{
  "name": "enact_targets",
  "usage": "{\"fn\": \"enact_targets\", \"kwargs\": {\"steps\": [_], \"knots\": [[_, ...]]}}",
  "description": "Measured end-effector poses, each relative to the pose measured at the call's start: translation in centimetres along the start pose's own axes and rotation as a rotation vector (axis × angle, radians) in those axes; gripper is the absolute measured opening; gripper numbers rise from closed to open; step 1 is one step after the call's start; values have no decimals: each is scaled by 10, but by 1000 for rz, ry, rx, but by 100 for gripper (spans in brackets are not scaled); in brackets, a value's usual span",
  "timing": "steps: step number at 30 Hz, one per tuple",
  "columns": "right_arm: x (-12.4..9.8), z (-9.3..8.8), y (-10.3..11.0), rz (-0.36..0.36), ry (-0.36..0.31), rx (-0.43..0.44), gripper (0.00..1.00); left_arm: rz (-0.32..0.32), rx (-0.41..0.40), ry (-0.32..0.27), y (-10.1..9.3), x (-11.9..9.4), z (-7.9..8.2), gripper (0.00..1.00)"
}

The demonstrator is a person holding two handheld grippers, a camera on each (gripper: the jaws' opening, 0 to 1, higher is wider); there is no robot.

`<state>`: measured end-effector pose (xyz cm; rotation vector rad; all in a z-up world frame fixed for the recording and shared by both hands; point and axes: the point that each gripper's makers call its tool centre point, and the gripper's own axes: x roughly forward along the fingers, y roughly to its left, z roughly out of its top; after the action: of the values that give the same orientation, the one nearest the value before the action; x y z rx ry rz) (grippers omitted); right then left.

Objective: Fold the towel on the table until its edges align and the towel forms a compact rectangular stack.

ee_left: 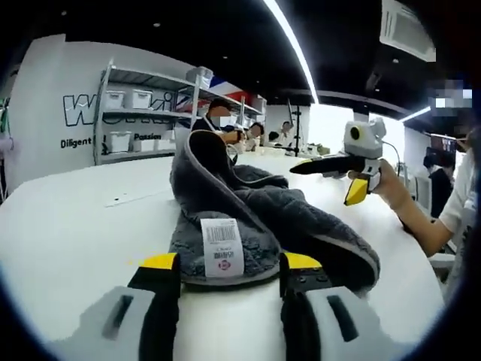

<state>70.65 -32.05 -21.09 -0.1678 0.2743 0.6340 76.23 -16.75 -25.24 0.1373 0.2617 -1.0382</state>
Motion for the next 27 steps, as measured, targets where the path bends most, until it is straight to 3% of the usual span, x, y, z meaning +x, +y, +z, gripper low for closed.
{"fn": "enact_targets", "kwargs": {"steps": [5, 11, 17, 23, 27], "knots": [[0, 0, 0, 0, 0, 4, 93, 30, 47, 31, 1, 3, -5, 41], [-1, 1, 0, -1, -1, 9, 93, 60, 85, 70, 3, 3, -12, 23], [-1, 0, -1, -1, 2, 13, 93, 70, 49, 75, 2, 0, -13, 11], [-2, -1, -1, -1, 2, 18, 93, 85, 37, 45, 2, -6, -1, 5], [-1, -2, -1, 3, 6, 21, 93, 83, -6, -31, -1, -15, 19, 5]]}}
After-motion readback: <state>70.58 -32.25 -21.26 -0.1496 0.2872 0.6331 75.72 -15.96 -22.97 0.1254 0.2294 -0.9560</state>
